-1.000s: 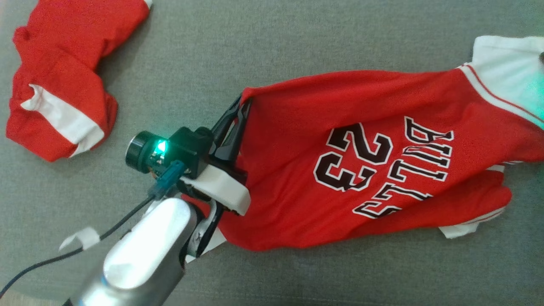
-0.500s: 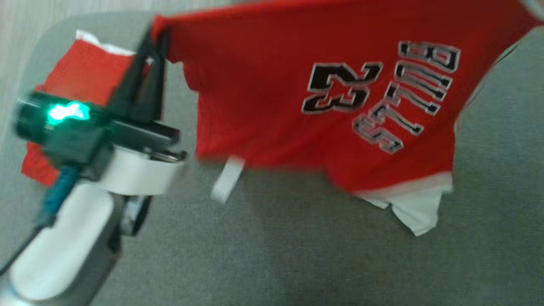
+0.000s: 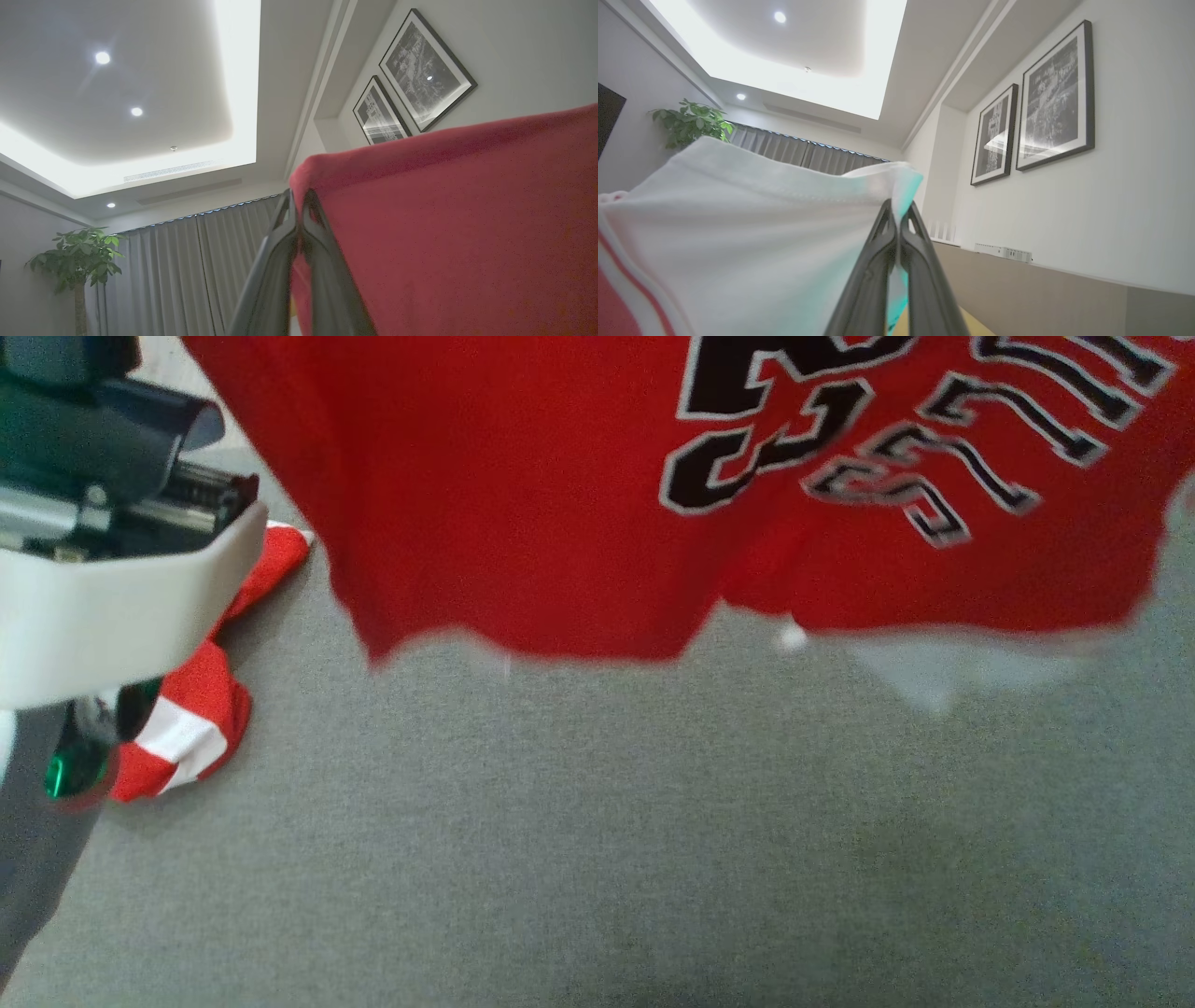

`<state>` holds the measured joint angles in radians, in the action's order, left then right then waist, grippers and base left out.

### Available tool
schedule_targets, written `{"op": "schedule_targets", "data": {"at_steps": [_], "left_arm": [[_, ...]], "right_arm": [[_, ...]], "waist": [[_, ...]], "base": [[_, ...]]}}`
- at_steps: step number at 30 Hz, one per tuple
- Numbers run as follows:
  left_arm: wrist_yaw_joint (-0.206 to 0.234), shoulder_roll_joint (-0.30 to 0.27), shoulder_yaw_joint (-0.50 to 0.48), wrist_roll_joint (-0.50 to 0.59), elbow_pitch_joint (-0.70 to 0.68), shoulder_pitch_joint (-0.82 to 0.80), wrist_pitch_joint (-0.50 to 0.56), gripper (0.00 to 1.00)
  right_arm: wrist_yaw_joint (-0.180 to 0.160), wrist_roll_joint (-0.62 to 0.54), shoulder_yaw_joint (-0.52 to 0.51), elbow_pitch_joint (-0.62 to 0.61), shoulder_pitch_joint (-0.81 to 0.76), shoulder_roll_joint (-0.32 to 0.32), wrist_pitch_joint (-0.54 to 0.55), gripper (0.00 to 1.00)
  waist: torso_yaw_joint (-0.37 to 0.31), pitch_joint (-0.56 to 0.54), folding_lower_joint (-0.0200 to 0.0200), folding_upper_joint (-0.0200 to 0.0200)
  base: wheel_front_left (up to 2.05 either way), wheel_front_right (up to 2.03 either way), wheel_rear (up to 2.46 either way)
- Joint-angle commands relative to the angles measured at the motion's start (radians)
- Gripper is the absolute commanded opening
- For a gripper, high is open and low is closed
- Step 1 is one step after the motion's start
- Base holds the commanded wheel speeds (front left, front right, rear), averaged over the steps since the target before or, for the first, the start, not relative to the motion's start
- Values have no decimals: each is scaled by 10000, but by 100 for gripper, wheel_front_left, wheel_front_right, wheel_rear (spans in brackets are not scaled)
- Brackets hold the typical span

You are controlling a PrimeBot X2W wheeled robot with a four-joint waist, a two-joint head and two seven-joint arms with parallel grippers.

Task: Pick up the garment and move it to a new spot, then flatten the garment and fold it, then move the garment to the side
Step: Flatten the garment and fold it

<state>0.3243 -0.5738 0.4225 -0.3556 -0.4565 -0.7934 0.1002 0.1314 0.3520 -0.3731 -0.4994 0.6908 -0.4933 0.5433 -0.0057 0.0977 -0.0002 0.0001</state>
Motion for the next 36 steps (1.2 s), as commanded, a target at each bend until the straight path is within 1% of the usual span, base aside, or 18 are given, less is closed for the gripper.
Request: {"op": "schedule_targets", "data": {"at_steps": [1, 5, 9, 12, 17, 18, 21, 23, 26, 31, 32, 33, 36], "left_arm": [[-56, -393, -518, -130, -118, -611, 150, 0], [-288, -17, -311, -583, 504, -895, 225, 0], [-635, 621, -131, -1322, 2000, -1012, -35, 0], [-1011, 1217, -106, -1883, 3682, -1199, -562, 0], [-1743, 2230, -176, -2348, 6924, -2248, -1883, 0], [-2040, 2615, -279, -2483, 8120, -2847, -2508, 0], [-2421, 2996, -339, -2546, 9673, -3598, -3098, 0], [-2561, 3213, -442, -2615, 10586, -3894, -3317, 0], [-2724, 3578, -585, -2719, 11914, -3801, -3521, 0], [-2999, 4329, -804, -2934, 13960, -2789, -3609, 0], [-3030, 4462, -928, -3006, 14257, -2533, -3612, 0], [-3030, 4462, -928, -3006, 14257, -2533, -3612, 0], [-3196, 4790, -1164, -3122, 15004, -1740, -3615, 0]], "right_arm": [[-7, 121, 80, 0, 277, -272, 194, 0], [-7, 432, 225, 823, 806, -306, 386, 0], [-7, 819, 578, 2343, 1208, -130, 169, 0], [-7, 1043, 948, 3866, 1672, 84, -384, 0], [-7, 1314, 1792, 6489, 2991, 393, -1700, 0], [-7, 1497, 2123, 7352, 3648, 605, -2255, 0], [-7, 1546, 2873, 8401, 4384, 778, -3019, 0], [-7, 1686, 3472, 9012, 4637, 963, -3353, 0], [-7, 1976, 4563, 9973, 4394, 1309, -3677, 0], [-7, 2641, 6477, 11458, 2958, 2014, -4086, 0], [-7, 2744, 6867, 11723, 2610, 2139, -4176, 0], [-7, 2744, 6867, 11723, 2610, 2139, -4176, 0], [-7, 3369, 7737, 12408, 1613, 2475, -4434, 0]], "waist": [[-38, 6, 2, -1], [-86, 234, 2, -1], [-122, 605, 2, -1], [-122, 848, 2, -1], [-113, 1040, 2, -1], [-149, 1049, 2, -1], [-218, 1050, 2, -1], [-298, 1116, 2, -1], [-434, 1167, 2, -1], [-564, 1318, 2, -1], [-574, 1346, 2, -1], [-574, 1346, 2, -1], [-543, 1413, 2, -1]], "base": [[0, 0, 0], [0, 0, 0], [0, 0, 0], [0, 0, 0], [0, 0, 0], [0, 0, 0], [0, 0, 0], [0, 0, 0], [0, 0, 0], [0, 0, 0], [0, 0, 0], [0, 0, 0], [0, 0, 0]]}}
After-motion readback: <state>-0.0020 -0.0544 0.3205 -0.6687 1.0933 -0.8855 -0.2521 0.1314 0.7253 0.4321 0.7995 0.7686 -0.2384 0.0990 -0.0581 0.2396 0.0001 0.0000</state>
